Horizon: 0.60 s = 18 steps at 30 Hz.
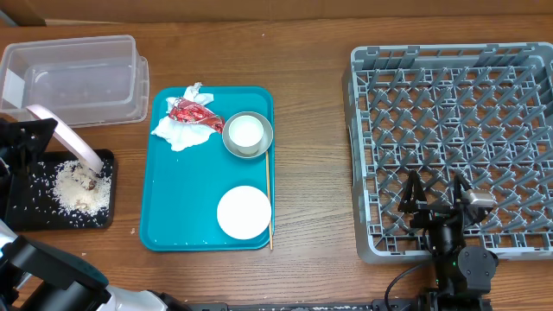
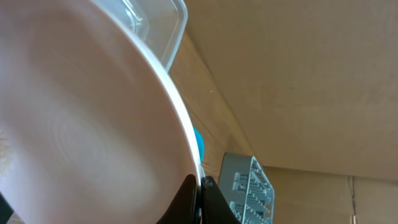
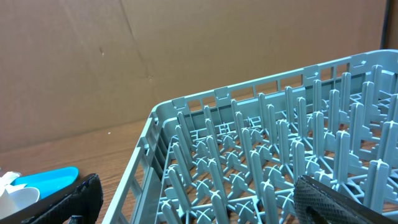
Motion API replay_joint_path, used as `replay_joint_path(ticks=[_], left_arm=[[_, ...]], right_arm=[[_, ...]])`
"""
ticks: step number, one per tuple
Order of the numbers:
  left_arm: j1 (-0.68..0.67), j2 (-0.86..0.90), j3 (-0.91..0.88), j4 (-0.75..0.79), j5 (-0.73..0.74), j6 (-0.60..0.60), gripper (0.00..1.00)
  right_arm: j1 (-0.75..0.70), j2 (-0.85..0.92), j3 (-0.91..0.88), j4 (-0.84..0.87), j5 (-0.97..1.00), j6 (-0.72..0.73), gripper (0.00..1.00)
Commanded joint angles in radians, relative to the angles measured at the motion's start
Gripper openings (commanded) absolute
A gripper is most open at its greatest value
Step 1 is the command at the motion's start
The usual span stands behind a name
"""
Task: Sort waste into correct bins and load items into the dishwasher
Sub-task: 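Tip the plate over the black tray to dump the rice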
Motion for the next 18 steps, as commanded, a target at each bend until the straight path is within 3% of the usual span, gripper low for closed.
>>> replay_joint_path(ticks=[1,7,18], left_arm=[[0.024,0.004,0.027,-0.005,0.053,0.024,0.04],[0.05,0.004,0.027,-0.047,0.1,0.044,0.04],[0.061,0.006,0.026,-0.076,-0.08,-0.043,0.04]], right_arm=[[-0.003,-0.006,-0.01,0.008,0.006,-0.004,1.0],[-0.003,-0.006,-0.01,0.008,0.006,-0.004,1.0],[-0.003,-0.006,-0.01,0.008,0.006,-0.004,1.0]])
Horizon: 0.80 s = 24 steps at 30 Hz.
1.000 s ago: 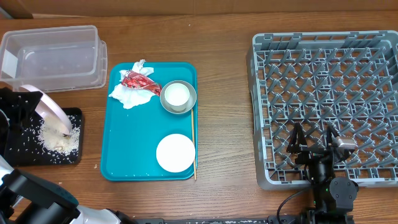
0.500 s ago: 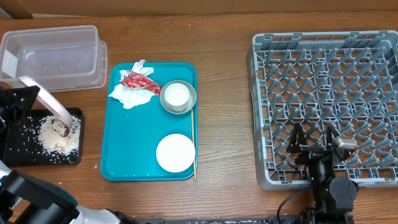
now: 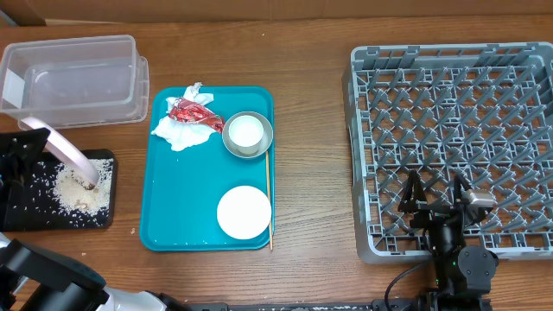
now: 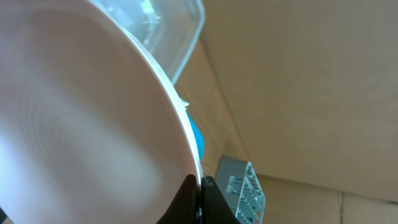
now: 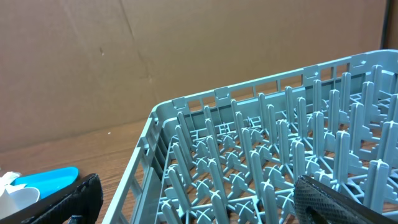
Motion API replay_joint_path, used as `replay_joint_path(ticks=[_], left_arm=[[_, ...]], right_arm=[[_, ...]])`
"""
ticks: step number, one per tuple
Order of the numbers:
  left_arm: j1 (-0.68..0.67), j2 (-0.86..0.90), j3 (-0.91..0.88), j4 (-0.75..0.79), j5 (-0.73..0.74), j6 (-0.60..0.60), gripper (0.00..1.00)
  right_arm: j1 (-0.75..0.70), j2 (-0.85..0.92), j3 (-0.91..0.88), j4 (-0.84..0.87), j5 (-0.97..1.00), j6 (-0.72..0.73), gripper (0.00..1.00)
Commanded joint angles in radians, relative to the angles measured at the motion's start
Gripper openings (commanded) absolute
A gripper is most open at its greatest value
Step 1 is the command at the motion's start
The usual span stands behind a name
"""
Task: Sort waste into correct bins and load items into the dishwasher
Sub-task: 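Tip the plate over the black tray to dump the rice, then return the emptied plate to the teal tray with the left gripper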
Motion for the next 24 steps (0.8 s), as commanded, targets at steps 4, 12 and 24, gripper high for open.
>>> replay_joint_path(ticks=[4,12,24], left_arm=[[0.008,0.006,0.023,-0.016,-0.065,0.001,0.04],[0.005,0.006,0.023,-0.05,-0.064,-0.032,0.04],[-0.023,-0.024,0.023,-0.359,0.266,0.398,0.04]], right_arm=[[-0.003,-0.006,-0.01,0.008,0.006,-0.004,1.0],[-0.003,-0.006,-0.01,0.008,0.006,-0.004,1.0],[-0.003,-0.006,-0.01,0.008,0.006,-0.004,1.0]])
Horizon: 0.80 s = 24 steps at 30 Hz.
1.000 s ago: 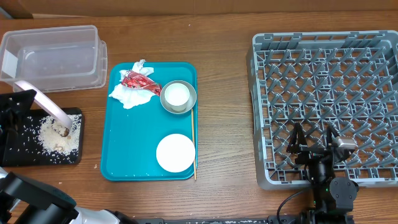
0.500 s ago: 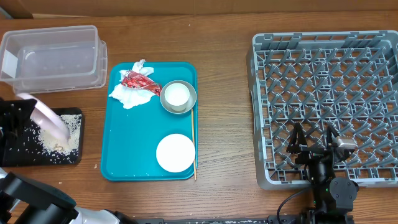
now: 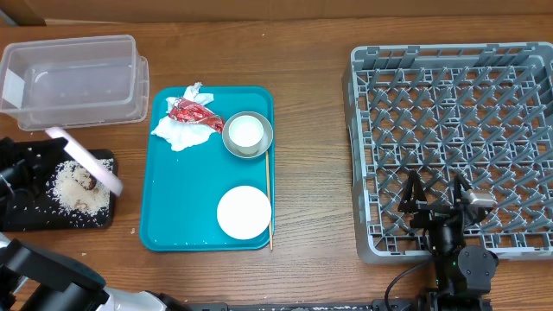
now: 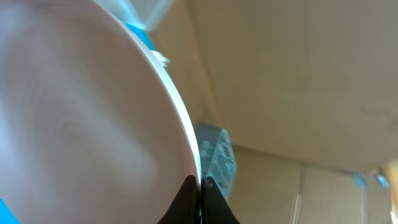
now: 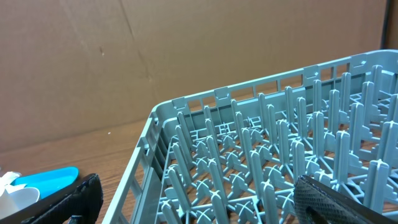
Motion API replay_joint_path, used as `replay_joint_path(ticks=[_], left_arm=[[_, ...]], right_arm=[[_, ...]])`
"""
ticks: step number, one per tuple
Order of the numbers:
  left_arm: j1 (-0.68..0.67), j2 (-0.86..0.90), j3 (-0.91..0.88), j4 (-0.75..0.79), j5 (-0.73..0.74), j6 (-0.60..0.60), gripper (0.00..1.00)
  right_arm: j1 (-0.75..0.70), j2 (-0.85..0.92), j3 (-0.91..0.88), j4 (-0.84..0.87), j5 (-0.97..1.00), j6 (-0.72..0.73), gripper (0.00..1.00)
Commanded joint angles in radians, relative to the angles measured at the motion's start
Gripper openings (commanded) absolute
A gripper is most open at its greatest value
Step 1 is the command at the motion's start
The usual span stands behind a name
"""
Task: Sort waste into correct bins and load items into the dishwasher
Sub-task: 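Return the emptied plate to the teal tray with the left gripper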
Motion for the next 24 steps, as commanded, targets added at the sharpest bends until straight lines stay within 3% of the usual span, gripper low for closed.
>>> replay_joint_path(ticks=[1,6,10,17,21,24], left_arm=[[-0.02,-0.033,0.021,-0.056,0.14,0.199,0.04],[-0.086,-0.079,0.021,-0.171,0.068,0.285,0.04],[-0.201,-0.1,0.021,-0.211,-0.067,0.284,0.04],[-0.54,-0.101,0.018,-0.174,-0.29,0.269,0.04],[-0.743,-0.101,-0.002,-0.038,-0.438,0.079,0.04],[-0.876,-0.1,-0.022,0.067,-0.677,-0.134,0.04]], right_arm=[[-0.003,-0.006,-0.01,0.008,0.006,-0.004,1.0],[-0.003,-0.006,-0.01,0.008,0.006,-0.004,1.0],[-0.003,-0.006,-0.01,0.008,0.006,-0.004,1.0],[-0.003,-0.006,-0.01,0.008,0.006,-0.004,1.0],[-0.003,-0.006,-0.01,0.008,0.006,-0.004,1.0],[-0.003,-0.006,-0.01,0.008,0.006,-0.004,1.0]])
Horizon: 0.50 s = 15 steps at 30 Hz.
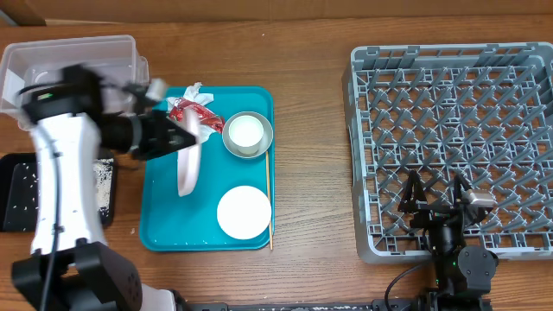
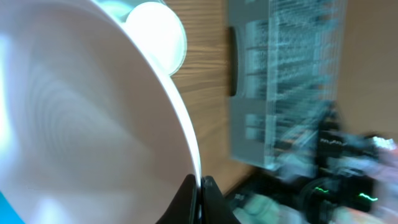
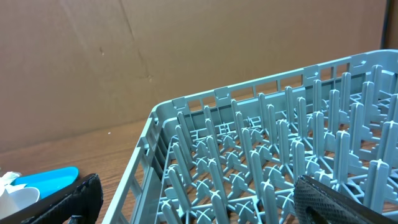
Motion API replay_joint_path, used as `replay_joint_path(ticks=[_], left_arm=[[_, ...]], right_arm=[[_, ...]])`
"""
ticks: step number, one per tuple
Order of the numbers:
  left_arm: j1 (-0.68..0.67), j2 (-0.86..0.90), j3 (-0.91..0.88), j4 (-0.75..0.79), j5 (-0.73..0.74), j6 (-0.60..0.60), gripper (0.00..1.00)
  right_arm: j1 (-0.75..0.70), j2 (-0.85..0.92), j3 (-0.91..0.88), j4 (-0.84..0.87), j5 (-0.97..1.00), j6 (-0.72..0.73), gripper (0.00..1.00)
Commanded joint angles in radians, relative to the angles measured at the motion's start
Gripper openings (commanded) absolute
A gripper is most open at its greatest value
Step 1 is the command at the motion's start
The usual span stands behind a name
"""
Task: Sort waste into correct bins and load items into the dishwasher
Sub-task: 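Return the emptied plate to the teal tray with the left gripper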
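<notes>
My left gripper (image 1: 180,140) is shut on the rim of a pale pink plate (image 1: 188,169), which hangs edge-on over the left half of the teal tray (image 1: 216,177). In the left wrist view the plate (image 2: 81,124) fills the left side, with the fingertips (image 2: 200,185) pinching its edge. On the tray lie a crumpled napkin with a red wrapper (image 1: 186,118), a metal bowl holding a white cup (image 1: 248,134), a white round dish (image 1: 244,212) and a chopstick (image 1: 268,197). My right gripper (image 1: 436,200) stands open at the front edge of the grey dish rack (image 1: 454,121).
A black bin (image 1: 15,203) with scattered rice sits at the far left, partly hidden by my left arm. A clear plastic container (image 1: 73,60) stands at the back left. Bare wood lies between the tray and the rack. The rack's prongs (image 3: 267,155) fill the right wrist view.
My left arm has moved right with the plate, from over the black bin to over the teal tray. The plate now hangs edge-on. The right arm has not moved.
The left gripper held the plate tilted down into the black bin, a heap of rice below its lower edge. It stayed there, then stood a little higher and to the right. Now the plate is over the tray, and the rice lies in the bin.
</notes>
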Motion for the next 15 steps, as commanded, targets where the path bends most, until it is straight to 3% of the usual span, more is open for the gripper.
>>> replay_joint_path(ticks=[1,5,15], left_arm=[[-0.127,-0.018,-0.025,0.054,-0.348,-0.282,0.04],[-0.265,-0.017,-0.044,0.105,-0.555,-0.437,0.04],[-0.436,-0.008,-0.197,0.199,-0.687,-0.602,0.04]], right_arm=[[-0.003,-0.006,-0.01,0.008,0.006,-0.004,1.0],[-0.003,-0.006,-0.01,0.008,0.006,-0.004,1.0],[-0.003,-0.006,-0.01,0.008,0.006,-0.004,1.0]])
